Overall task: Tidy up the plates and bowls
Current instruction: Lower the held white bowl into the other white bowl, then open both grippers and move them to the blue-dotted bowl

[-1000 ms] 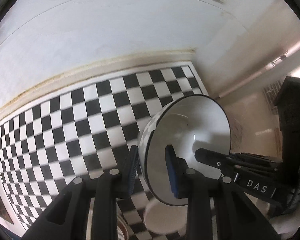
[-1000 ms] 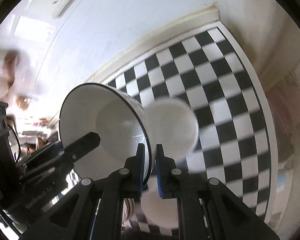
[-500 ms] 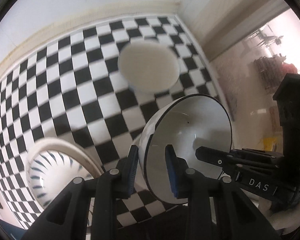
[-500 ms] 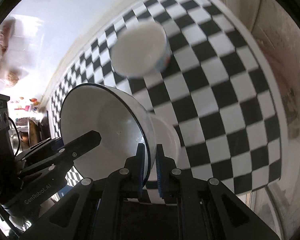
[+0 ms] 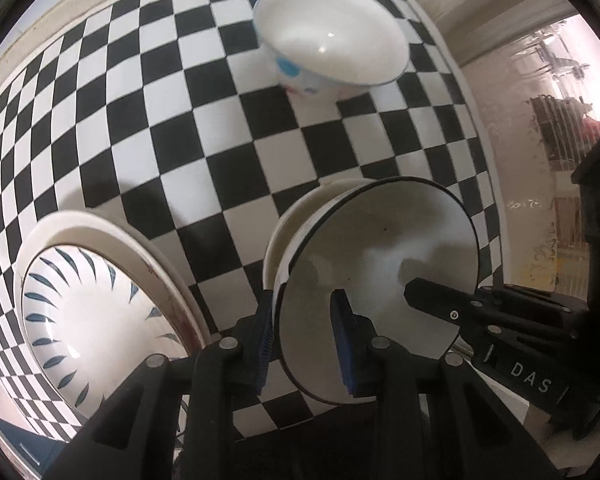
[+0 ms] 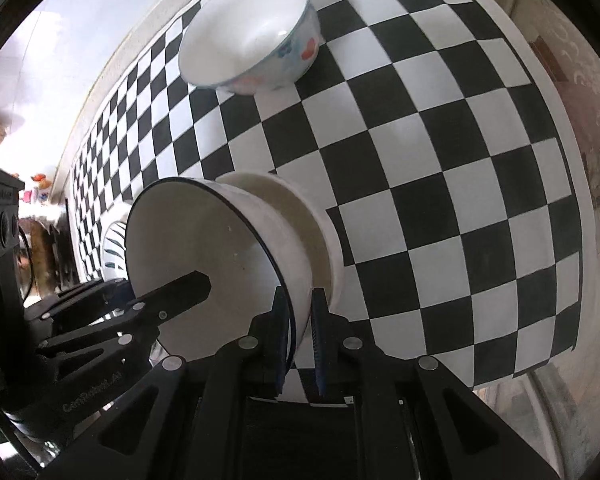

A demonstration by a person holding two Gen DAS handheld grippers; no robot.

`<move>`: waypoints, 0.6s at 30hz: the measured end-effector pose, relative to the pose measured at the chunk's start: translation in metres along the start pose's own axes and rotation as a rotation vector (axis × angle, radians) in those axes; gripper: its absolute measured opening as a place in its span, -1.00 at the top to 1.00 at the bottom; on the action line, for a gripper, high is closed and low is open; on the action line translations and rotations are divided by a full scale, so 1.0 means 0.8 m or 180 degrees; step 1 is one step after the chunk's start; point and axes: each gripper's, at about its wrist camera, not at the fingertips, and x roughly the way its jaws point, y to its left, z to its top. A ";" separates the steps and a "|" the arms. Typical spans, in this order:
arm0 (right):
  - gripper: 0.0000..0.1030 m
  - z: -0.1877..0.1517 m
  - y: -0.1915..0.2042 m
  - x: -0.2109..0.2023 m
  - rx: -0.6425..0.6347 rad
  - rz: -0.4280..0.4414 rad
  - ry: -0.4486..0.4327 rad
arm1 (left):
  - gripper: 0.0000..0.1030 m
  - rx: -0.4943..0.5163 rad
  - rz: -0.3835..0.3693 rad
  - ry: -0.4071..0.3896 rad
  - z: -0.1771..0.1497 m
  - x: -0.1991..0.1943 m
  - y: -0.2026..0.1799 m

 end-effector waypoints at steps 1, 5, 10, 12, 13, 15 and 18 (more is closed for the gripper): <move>0.77 -0.001 0.001 0.004 -0.0002 -0.0014 0.0023 | 0.52 0.0007 0.0026 0.0002 0.001 0.000 -0.001; 0.74 0.005 0.005 0.008 0.0011 -0.0058 0.0057 | 0.52 -0.0031 0.0025 0.0050 -0.001 -0.001 0.003; 0.71 0.014 0.013 0.006 0.0002 -0.0167 0.0103 | 0.52 -0.0020 0.0047 0.0060 -0.003 0.002 0.004; 0.71 0.015 0.015 0.005 -0.0010 -0.0197 0.0128 | 0.52 -0.0030 0.0054 0.0062 -0.004 0.003 0.004; 0.70 0.015 0.016 0.004 -0.0012 -0.0216 0.0147 | 0.52 -0.0038 0.0054 0.0065 -0.004 0.003 0.004; 0.68 0.017 0.019 0.003 -0.0036 -0.0252 0.0195 | 0.52 -0.0048 0.0054 0.0070 -0.004 0.003 0.004; 0.66 0.018 0.019 0.001 -0.0051 -0.0260 0.0222 | 0.52 -0.0059 0.0060 0.0066 -0.005 0.002 0.005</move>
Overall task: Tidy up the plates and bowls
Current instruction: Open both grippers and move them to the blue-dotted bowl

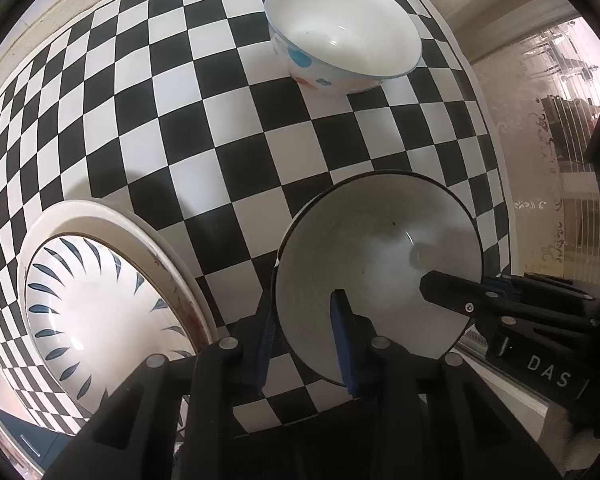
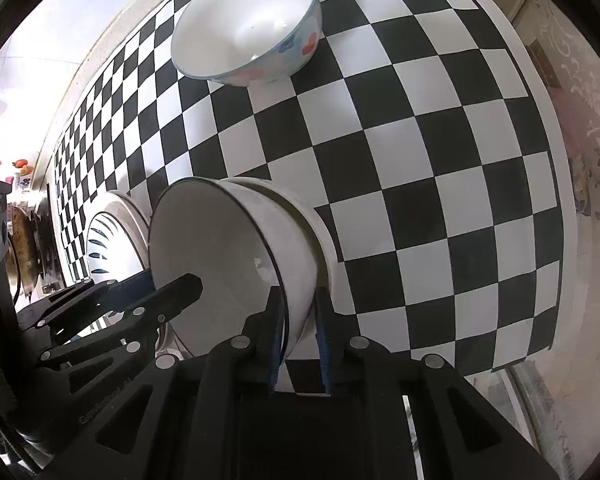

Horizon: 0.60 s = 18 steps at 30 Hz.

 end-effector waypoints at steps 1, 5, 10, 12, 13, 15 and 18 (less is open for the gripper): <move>0.66 0.000 0.000 0.000 -0.0011 -0.0002 0.0010 | 0.52 -0.0008 0.0000 -0.0005 -0.001 -0.001 0.001; 0.66 0.003 0.002 0.001 -0.0005 -0.0065 0.0047 | 0.52 -0.0016 -0.0017 -0.0021 -0.004 -0.005 -0.001; 0.67 -0.001 0.006 0.004 -0.0078 -0.0120 0.0046 | 0.51 0.0024 0.0028 -0.0071 -0.004 -0.010 -0.005; 0.67 0.000 0.007 0.005 -0.0082 -0.0126 0.0051 | 0.51 0.0007 0.0024 -0.0068 -0.003 -0.010 -0.005; 0.67 0.000 0.007 0.005 -0.0078 -0.0128 0.0046 | 0.51 -0.0006 0.0022 -0.0068 -0.003 -0.010 -0.005; 0.67 0.000 0.008 0.006 -0.0082 -0.0126 0.0041 | 0.52 -0.0002 0.0031 -0.0071 -0.003 -0.011 -0.005; 0.66 -0.001 0.006 0.005 -0.0061 -0.0096 0.0035 | 0.51 -0.0015 0.0052 -0.0108 -0.006 -0.018 -0.003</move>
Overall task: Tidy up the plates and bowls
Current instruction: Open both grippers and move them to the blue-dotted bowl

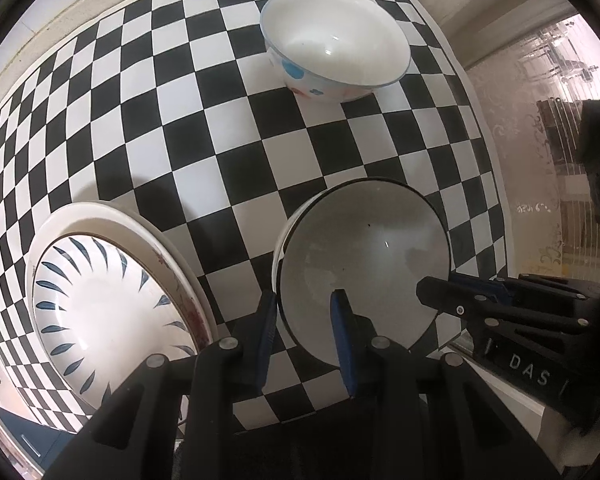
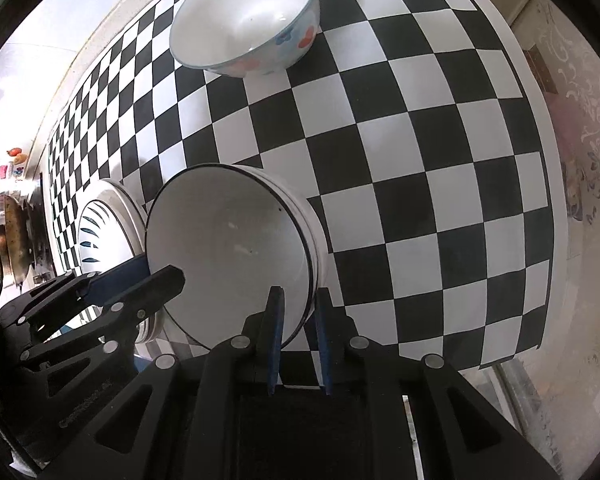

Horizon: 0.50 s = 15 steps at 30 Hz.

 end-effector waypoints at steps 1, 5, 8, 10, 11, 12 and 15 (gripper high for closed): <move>0.66 0.000 -0.001 -0.003 0.0009 0.0006 -0.0017 | 0.51 -0.0008 0.0034 -0.0041 -0.001 -0.005 0.000; 0.66 0.005 -0.010 -0.024 0.0018 -0.0010 -0.0134 | 0.50 -0.0043 0.0200 -0.0293 0.000 -0.035 0.005; 0.63 0.013 -0.015 -0.042 -0.0007 -0.0059 -0.0245 | 0.47 -0.0093 0.0296 -0.0507 0.011 -0.056 0.011; 0.07 0.021 -0.017 -0.053 -0.0026 -0.0061 -0.0330 | 0.41 -0.0138 0.0280 -0.0567 0.024 -0.062 0.016; -0.15 0.027 -0.018 -0.059 -0.0055 -0.0032 -0.0416 | 0.40 -0.0159 0.0257 -0.0583 0.031 -0.065 0.019; -0.50 0.031 -0.019 -0.065 -0.0065 -0.0006 -0.0475 | 0.40 -0.0182 0.0253 -0.0603 0.039 -0.067 0.023; -0.60 0.050 -0.023 -0.076 -0.0054 0.0077 -0.0627 | 0.40 -0.0250 0.0330 -0.0680 0.068 -0.073 0.031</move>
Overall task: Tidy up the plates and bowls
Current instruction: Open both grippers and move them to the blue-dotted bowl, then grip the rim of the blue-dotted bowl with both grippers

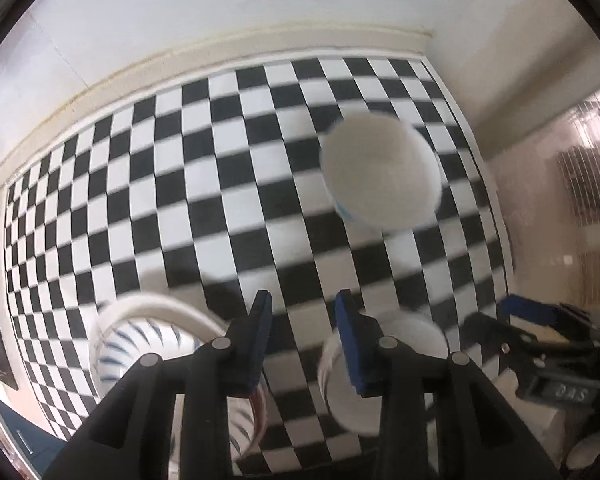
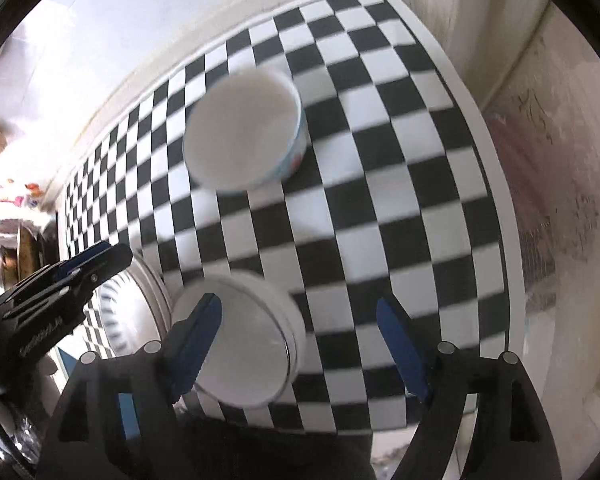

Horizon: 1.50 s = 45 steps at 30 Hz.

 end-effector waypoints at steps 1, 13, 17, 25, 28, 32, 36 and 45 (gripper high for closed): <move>-0.60 0.010 -0.002 0.001 0.0044 0.0034 -0.0008 | 0.40 -0.0014 0.0016 -0.0004 0.008 0.001 0.001; -0.56 0.119 -0.006 0.027 0.0226 0.0140 -0.0147 | 0.41 -0.0118 -0.0064 0.0292 0.114 0.068 -0.003; -0.34 0.146 -0.004 0.045 0.0280 0.0160 -0.0075 | 0.41 -0.0109 -0.0163 0.0454 0.130 0.093 -0.008; 0.34 0.168 0.001 0.090 0.0356 0.0064 0.0188 | 0.41 -0.0053 -0.0178 0.0685 0.137 0.131 -0.010; 0.57 0.166 -0.003 0.096 0.0350 -0.0017 0.0205 | 0.45 -0.0065 -0.0178 0.0677 0.133 0.136 -0.004; 0.82 0.166 -0.006 0.104 0.0342 -0.0119 0.0237 | 0.80 -0.0066 -0.0239 0.0717 0.133 0.148 -0.003; 0.84 0.163 -0.004 0.104 0.0274 -0.0166 0.0215 | 0.86 -0.0073 -0.0283 0.0662 0.125 0.142 -0.004; 0.84 0.139 0.003 0.072 0.0262 -0.0017 0.0156 | 0.86 0.0021 -0.0289 0.0509 0.107 0.090 -0.007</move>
